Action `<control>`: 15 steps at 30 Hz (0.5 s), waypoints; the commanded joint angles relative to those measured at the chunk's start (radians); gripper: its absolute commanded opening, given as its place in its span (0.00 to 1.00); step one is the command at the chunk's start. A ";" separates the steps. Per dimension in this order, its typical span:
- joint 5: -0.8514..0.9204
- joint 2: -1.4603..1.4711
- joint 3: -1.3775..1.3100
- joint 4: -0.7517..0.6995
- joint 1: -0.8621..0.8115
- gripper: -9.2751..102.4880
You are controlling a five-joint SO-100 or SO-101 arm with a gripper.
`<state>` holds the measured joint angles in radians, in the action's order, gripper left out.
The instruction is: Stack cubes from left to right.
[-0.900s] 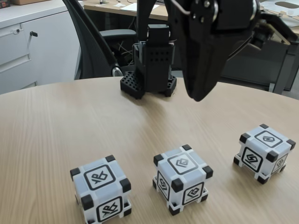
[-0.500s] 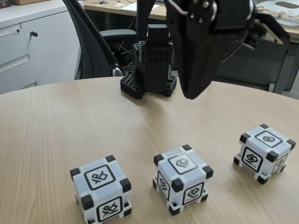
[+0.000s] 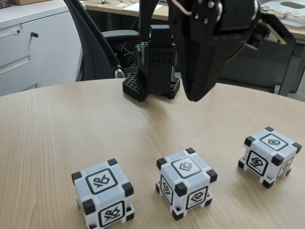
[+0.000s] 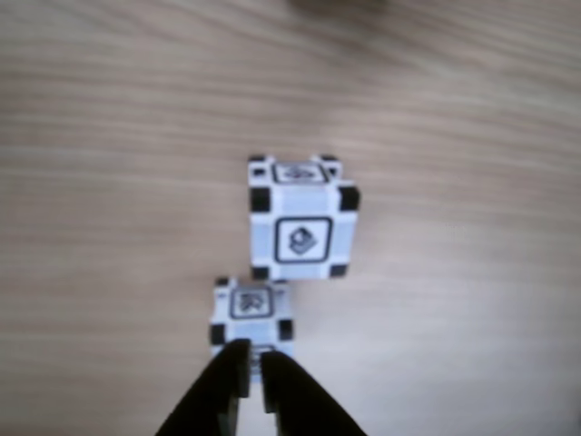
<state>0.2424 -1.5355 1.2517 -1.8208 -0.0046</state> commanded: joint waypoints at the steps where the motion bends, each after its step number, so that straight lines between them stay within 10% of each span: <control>1: -0.012 -0.054 -0.009 -0.015 0.005 0.08; 15: -0.083 -0.035 -0.023 -0.011 0.233 0.08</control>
<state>0.1703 -1.5355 1.2517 -1.8208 0.1779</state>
